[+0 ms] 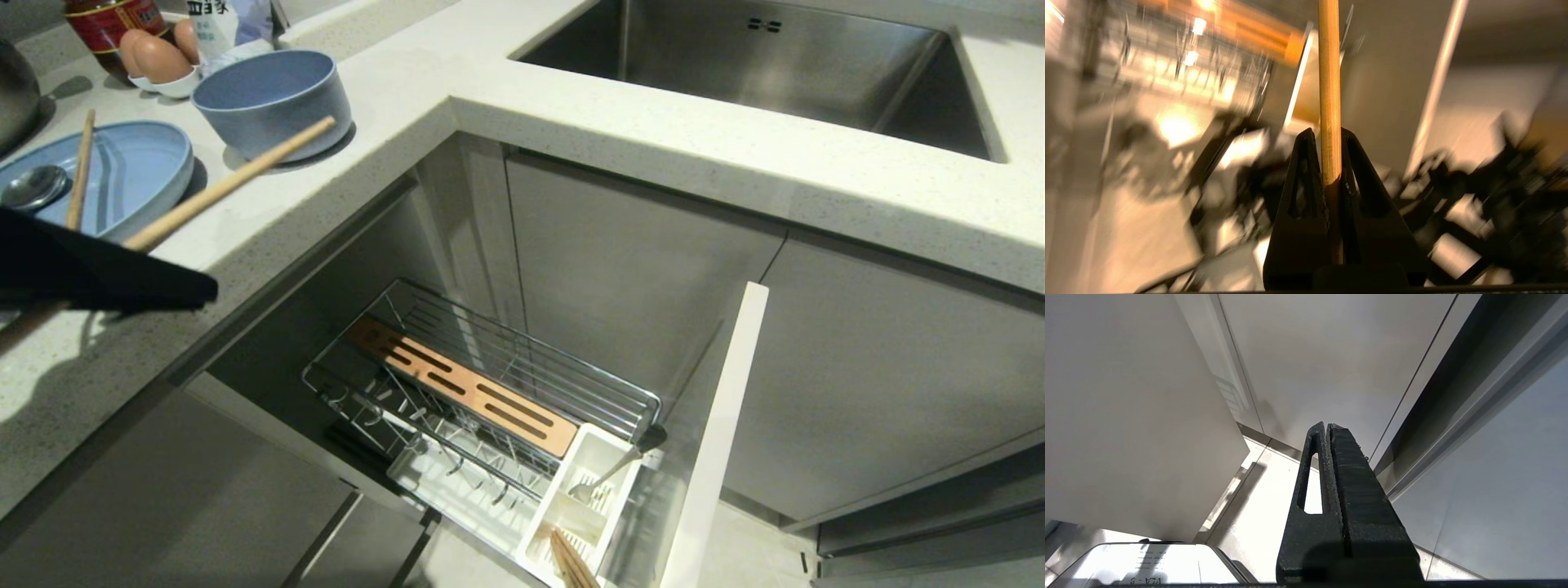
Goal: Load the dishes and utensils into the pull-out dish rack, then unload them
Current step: Pick up the chopsticks and place it in the cupboard
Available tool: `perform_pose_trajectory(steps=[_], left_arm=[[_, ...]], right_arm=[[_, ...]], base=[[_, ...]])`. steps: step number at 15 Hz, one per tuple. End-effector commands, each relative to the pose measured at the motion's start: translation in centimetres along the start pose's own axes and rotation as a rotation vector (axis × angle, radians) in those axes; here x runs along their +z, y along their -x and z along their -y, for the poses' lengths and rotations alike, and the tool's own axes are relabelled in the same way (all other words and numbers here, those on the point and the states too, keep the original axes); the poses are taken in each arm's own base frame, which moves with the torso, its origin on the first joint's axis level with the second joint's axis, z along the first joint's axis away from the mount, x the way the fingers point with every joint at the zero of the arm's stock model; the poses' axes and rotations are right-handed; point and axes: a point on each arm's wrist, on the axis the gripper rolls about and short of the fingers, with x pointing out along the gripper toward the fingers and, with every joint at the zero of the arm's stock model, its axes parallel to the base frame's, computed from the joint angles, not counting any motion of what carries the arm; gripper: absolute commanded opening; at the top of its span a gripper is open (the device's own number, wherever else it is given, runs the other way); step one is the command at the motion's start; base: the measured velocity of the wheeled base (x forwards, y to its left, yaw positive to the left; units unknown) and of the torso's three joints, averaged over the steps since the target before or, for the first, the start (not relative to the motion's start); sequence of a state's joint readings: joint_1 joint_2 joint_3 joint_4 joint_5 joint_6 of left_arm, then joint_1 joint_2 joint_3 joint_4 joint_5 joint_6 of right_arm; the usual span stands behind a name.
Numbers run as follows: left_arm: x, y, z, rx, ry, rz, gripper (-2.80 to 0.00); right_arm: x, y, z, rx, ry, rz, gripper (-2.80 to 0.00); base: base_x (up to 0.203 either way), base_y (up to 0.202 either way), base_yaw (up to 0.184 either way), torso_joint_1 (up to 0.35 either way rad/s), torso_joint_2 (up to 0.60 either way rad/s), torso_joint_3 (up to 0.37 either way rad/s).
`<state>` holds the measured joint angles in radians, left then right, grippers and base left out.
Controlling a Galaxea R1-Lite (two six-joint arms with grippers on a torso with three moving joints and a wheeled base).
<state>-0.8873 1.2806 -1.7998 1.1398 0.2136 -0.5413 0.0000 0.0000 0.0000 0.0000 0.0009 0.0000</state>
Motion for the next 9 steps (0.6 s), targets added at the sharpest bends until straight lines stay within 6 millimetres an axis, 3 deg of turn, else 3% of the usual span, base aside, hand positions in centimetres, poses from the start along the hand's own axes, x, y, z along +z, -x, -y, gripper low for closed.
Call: perform_pose_trajectory(steps=[1,4,9], left_arm=[[-0.7,-2.1,0.7,0.049,-0.064,-0.138,-2.80],[-2.0,-4.0,1.2,0.110,-0.172,-0.315,-2.80],[-5.0,-9.0,3.4,0.181,-0.316,-0.554,-2.80]], right_arm=[[0.0,0.0,0.0,0.001,0.000,0.000,-2.80],[0.0,0.0,0.0,0.001,0.000,0.000,-2.80],[0.0,0.0,0.0,0.001,0.000,0.000,-2.80]], base=[[0.000,0.000,0.000,0.000,0.00,0.000],[0.000,0.000,0.000,0.000,0.00,0.000],[0.000,0.000,0.000,0.000,0.00,0.000]])
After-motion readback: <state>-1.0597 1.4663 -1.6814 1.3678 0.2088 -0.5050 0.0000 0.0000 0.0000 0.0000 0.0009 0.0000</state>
